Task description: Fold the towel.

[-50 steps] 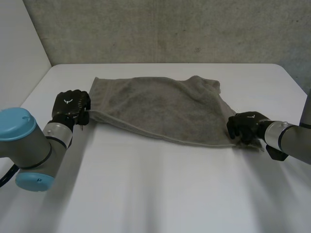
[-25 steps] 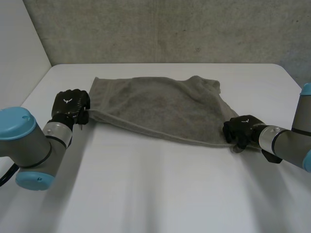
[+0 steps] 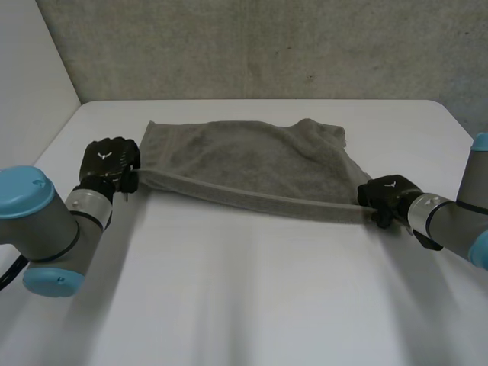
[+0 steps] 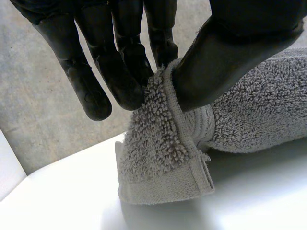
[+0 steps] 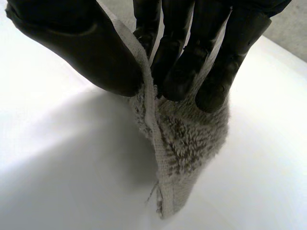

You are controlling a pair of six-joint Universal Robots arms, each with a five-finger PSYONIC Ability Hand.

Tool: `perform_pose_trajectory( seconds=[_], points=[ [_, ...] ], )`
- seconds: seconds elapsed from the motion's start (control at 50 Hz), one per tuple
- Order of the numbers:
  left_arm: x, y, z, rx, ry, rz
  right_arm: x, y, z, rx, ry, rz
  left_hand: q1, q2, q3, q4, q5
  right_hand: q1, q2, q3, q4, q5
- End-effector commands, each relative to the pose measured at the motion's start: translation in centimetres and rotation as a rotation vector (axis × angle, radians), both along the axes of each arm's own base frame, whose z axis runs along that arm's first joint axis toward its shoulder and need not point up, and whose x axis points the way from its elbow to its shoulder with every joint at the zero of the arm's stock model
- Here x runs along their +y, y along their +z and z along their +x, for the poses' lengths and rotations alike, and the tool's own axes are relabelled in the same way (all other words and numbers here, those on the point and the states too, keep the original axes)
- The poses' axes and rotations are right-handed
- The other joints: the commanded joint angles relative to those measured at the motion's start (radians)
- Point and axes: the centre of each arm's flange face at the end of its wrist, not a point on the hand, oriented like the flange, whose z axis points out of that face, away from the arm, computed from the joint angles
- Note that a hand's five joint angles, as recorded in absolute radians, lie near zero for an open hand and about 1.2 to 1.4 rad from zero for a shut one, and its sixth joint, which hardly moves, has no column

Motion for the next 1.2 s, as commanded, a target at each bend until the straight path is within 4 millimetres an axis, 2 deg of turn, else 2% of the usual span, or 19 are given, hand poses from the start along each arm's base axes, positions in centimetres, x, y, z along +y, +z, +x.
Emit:
perform_pose_trajectory(
  seconds=[0.02, 0.08, 0.1, 0.12, 0.14, 0.16, 0.22, 0.26, 0.32, 0.4, 0.46, 0.62, 0.68, 0.7, 0.76, 0.84, 0.94, 1.08, 1.2],
  points=[
    [0.2, 2.7, 0.1, 0.017, 0.002, -0.061, 0.8, 6.4, -0.1, -0.02, 0.003, -0.105, 0.079, 0.066, 0.062, 0.038, 0.078, 0.058, 0.081, 0.072, 0.063, 0.052],
    [0.8, 6.1, 0.4, 0.034, 0.005, -0.121, 1.6, 11.8, -0.4, -0.045, -0.001, -0.211, 0.079, 0.066, 0.062, 0.038, 0.078, 0.058, 0.081, 0.072, 0.063, 0.052],
    [1.3, 8.9, 0.5, 0.05, 0.006, -0.173, 2.1, 14.8, -0.5, -0.056, -0.003, -0.288, 0.079, 0.066, 0.062, 0.038, 0.078, 0.058, 0.081, 0.072, 0.063, 0.052],
    [2.0, 11.3, 0.7, 0.068, 0.004, -0.212, 2.1, 14.8, -0.5, -0.056, -0.003, -0.288, 0.079, 0.066, 0.062, 0.038, 0.078, 0.058, 0.081, 0.072, 0.063, 0.052],
    [2.1, 11.3, 0.7, 0.068, 0.004, -0.212, 2.7, 18.4, -0.5, -0.079, -0.004, -0.383, 0.079, 0.066, 0.062, 0.038, 0.078, 0.058, 0.081, 0.072, 0.063, 0.052],
    [2.8, 14.2, 0.9, 0.097, 0.0, -0.263, 3.4, 21.8, -0.6, -0.107, -0.007, -0.473, 0.079, 0.066, 0.062, 0.038, 0.078, 0.058, 0.081, 0.072, 0.063, 0.052],
    [4.6, 19.9, 1.1, 0.161, -0.015, -0.367, 4.4, 25.3, -0.7, -0.14, -0.005, -0.557, 0.079, 0.066, 0.062, 0.038, 0.078, 0.058, 0.081, 0.072, 0.063, 0.052],
    [5.5, 22.4, 1.4, 0.189, -0.02, -0.412, 6.2, 30.6, -1.2, -0.184, 0.002, -0.668, 0.079, 0.066, 0.062, 0.038, 0.078, 0.058, 0.081, 0.072, 0.063, 0.052],
    [7.2, 26.5, 1.9, 0.223, -0.025, -0.471, 7.2, 33.3, -1.4, -0.2, 0.024, -0.701, 0.079, 0.066, 0.062, 0.038, 0.078, 0.058, 0.081, 0.072, 0.063, 0.052],
    [8.2, 29.0, 2.2, 0.224, -0.023, -0.471, 7.0, 33.6, -1.6, -0.198, 0.037, -0.688, 0.079, 0.066, 0.062, 0.038, 0.078, 0.058, 0.081, 0.072, 0.063, 0.052],
    [7.8, 28.8, 2.1, 0.217, -0.021, -0.445, 5.5, 31.5, -1.4, -0.193, 0.043, -0.61, 0.079, 0.066, 0.062, 0.038, 0.078, 0.058, 0.081, 0.072, 0.063, 0.052],
    [2.1, 21.7, 0.9, 0.165, -0.007, -0.213, 1.8, 22.9, 0.0, -0.121, 0.059, -0.379, 0.079, 0.066, 0.062, 0.038, 0.078, 0.058, 0.081, 0.072, 0.063, 0.052],
    [-1.9, 16.2, -0.2, 0.131, -0.003, -0.083, 0.3, 19.6, 0.9, -0.069, 0.075, -0.327, 0.079, 0.066, 0.062, 0.038, 0.078, 0.058, 0.081, 0.072, 0.063, 0.052],
    [-1.9, 16.1, -0.2, 0.131, -0.003, -0.083, -1.1, 17.6, 1.4, -0.036, 0.06, -0.317, 0.079, 0.066, 0.062, 0.038, 0.078, 0.058, 0.081, 0.072, 0.063, 0.052],
    [-4.7, 12.9, -1.3, 0.12, -0.011, -0.038, -2.2, 16.6, 2.0, -0.021, 0.05, -0.334, 0.079, 0.066, 0.062, 0.038, 0.078, 0.058, 0.081, 0.072, 0.063, 0.052],
    [-7.0, 11.6, -2.0, 0.123, -0.007, -0.05, -5.1, 16.4, 3.5, -0.029, 0.012, -0.471, 0.079, 0.066, 0.062, 0.038, 0.078, 0.058, 0.081, 0.072, 0.063, 0.052],
    [-9.9, 14.5, -3.0, 0.165, -0.009, -0.209, -6.9, 21.2, 4.2, -0.107, -0.023, -0.724, 0.079, 0.066, 0.062, 0.038, 0.078, 0.058, 0.081, 0.072, 0.063, 0.052],
    [-9.5, 26.3, -2.5, 0.308, 0.051, -0.602, -5.8, 31.6, 3.7, -0.34, -0.056, -1.081, 0.079, 0.066, 0.062, 0.038, 0.078, 0.058, 0.081, 0.072, 0.063, 0.052],
    [-7.7, 30.6, -2.0, 0.35, 0.043, -0.738, -5.0, 32.7, 3.6, -0.353, -0.039, -1.104, 0.079, 0.066, 0.062, 0.038, 0.078, 0.058, 0.081, 0.072, 0.063, 0.052]
  ],
)
